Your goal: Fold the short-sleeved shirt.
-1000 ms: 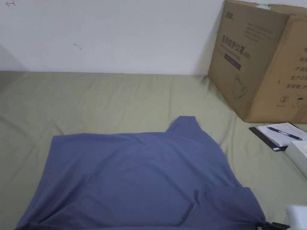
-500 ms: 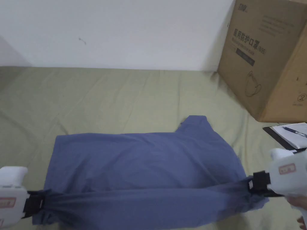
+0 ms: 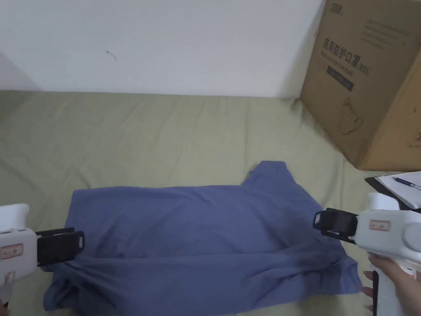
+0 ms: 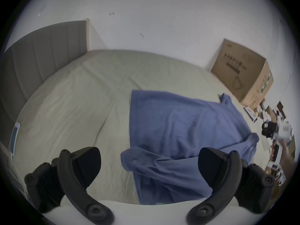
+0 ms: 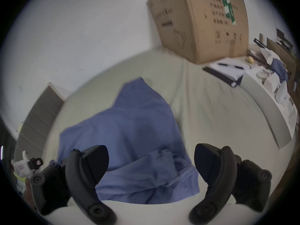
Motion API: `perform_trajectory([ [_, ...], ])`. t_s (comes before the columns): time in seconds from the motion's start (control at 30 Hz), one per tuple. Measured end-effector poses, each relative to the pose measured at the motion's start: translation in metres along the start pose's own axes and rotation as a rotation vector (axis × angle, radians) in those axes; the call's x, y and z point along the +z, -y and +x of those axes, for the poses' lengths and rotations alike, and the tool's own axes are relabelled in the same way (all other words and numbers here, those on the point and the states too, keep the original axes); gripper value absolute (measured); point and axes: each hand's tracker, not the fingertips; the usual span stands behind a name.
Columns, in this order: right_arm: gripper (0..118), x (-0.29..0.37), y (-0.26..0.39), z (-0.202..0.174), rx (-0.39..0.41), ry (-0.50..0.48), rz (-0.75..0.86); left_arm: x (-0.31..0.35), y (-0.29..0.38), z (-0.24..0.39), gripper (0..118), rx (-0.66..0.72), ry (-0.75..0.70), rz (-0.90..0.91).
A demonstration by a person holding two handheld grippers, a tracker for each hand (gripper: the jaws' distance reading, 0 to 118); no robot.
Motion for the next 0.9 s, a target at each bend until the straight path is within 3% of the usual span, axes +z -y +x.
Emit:
perform_trajectory([
  [0.13, 115, 0.076, 0.027, -0.016, -0.021, -0.115, 0.113, 0.064, 0.027, 0.012, 117, 0.013, 0.083, 0.138],
  [0.27, 109, 0.134, 0.062, -0.018, -0.06, -0.187, 0.196, 0.112, 0.063, 0.023, 104, -0.002, 0.144, 0.166],
  [0.3, 96, 0.145, 0.07, -0.018, -0.072, -0.199, 0.228, 0.119, 0.069, 0.025, 80, -0.015, 0.144, 0.181],
  [0.33, 55, 0.154, 0.077, -0.018, -0.081, -0.19, 0.241, 0.125, 0.075, 0.03, 27, -0.035, 0.115, 0.179],
  [0.37, 14, 0.159, 0.083, -0.02, -0.074, -0.157, 0.245, 0.13, 0.081, 0.033, 0, -0.055, 0.056, 0.181],
  [0.4, 0, 0.166, 0.09, -0.019, -0.06, -0.105, 0.265, 0.135, 0.087, 0.035, 0, -0.057, 0.063, 0.195],
  [0.5, 0, 0.175, 0.103, -0.011, -0.086, -0.168, 0.24, 0.144, 0.091, 0.035, 0, -0.034, 0.1, 0.211],
  [0.57, 0, 0.178, 0.109, -0.026, -0.085, -0.14, 0.228, 0.141, 0.084, 0.03, 0, -0.017, 0.066, 0.202],
  [0.73, 0, 0.177, 0.104, -0.035, -0.055, -0.164, 0.201, 0.068, 0.041, 0.001, 0, -0.065, -0.02, -0.168],
  [0.77, 0, 0.176, 0.102, -0.038, -0.039, -0.166, 0.198, 0.053, 0.036, -0.004, 1, -0.059, -0.033, -0.205],
  [0.8, 0, 0.176, 0.1, -0.04, -0.031, -0.174, 0.197, 0.04, 0.032, -0.009, 12, -0.05, -0.003, -0.226],
  [0.87, 0, 0.175, 0.098, -0.046, -0.024, -0.193, 0.192, 0.011, 0.026, -0.015, 96, -0.044, -0.024, -0.295],
  [0.9, 0, 0.173, 0.097, -0.049, -0.021, -0.199, 0.187, -0.004, 0.026, -0.015, 118, -0.047, -0.043, -0.329],
])
